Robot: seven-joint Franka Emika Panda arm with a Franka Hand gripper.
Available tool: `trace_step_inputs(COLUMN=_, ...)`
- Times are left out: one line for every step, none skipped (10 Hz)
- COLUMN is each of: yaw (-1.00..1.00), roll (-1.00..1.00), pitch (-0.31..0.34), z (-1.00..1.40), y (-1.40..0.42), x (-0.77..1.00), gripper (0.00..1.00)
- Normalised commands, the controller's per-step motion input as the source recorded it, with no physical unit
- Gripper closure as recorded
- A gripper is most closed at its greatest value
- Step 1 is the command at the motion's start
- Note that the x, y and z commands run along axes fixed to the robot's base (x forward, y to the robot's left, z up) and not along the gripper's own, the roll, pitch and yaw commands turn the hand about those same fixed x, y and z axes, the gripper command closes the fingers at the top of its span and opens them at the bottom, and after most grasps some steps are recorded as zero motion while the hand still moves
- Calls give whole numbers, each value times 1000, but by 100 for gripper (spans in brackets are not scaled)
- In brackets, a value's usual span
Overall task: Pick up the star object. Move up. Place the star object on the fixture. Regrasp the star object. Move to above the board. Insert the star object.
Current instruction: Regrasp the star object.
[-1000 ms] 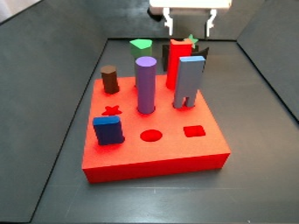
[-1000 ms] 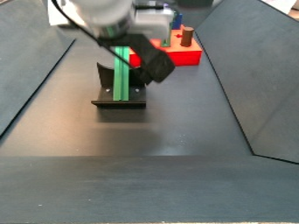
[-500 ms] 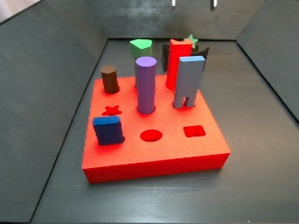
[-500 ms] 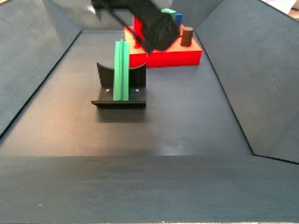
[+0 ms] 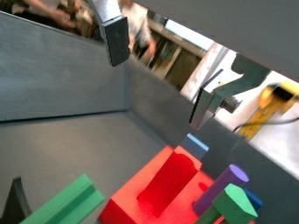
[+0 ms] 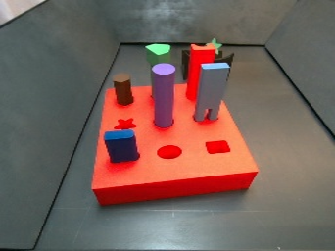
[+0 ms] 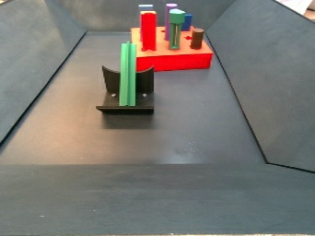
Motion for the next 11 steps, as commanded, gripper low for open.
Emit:
trace_step_inputs(yaw=20, roll=1000, pitch=65, z=86, y=-156, x=1, gripper=0)
trace_step_inputs(yaw=19, roll=1000, pitch=65, z=53, y=-67, x=-6, gripper=0)
trace_step_inputs(yaw=18, roll=1000, pitch=63, z=41, y=-61, x=-11, gripper=0)
trace_step_inputs(yaw=18, roll=1000, pitch=60, z=25, y=-42, x=-13, gripper=0)
trace_step_inputs(yaw=18, roll=1000, pitch=58, z=16, y=-31, x=-13, gripper=0)
trace_step_inputs(yaw=19, roll=1000, pitch=55, z=14, y=-27, x=-11, gripper=0)
trace_step_inputs(yaw=19, roll=1000, pitch=53, z=16, y=-20, x=-7, gripper=0)
trace_step_inputs(yaw=20, roll=1000, pitch=50, z=16, y=-20, x=-2, gripper=0)
trace_step_inputs(yaw=21, roll=1000, pitch=47, z=12, y=-18, x=1, gripper=0)
trace_step_inputs(yaw=22, roll=1000, pitch=47, z=15, y=-19, x=5, gripper=0)
trace_step_inputs(yaw=24, roll=1000, pitch=50, z=16, y=-20, x=6, gripper=0)
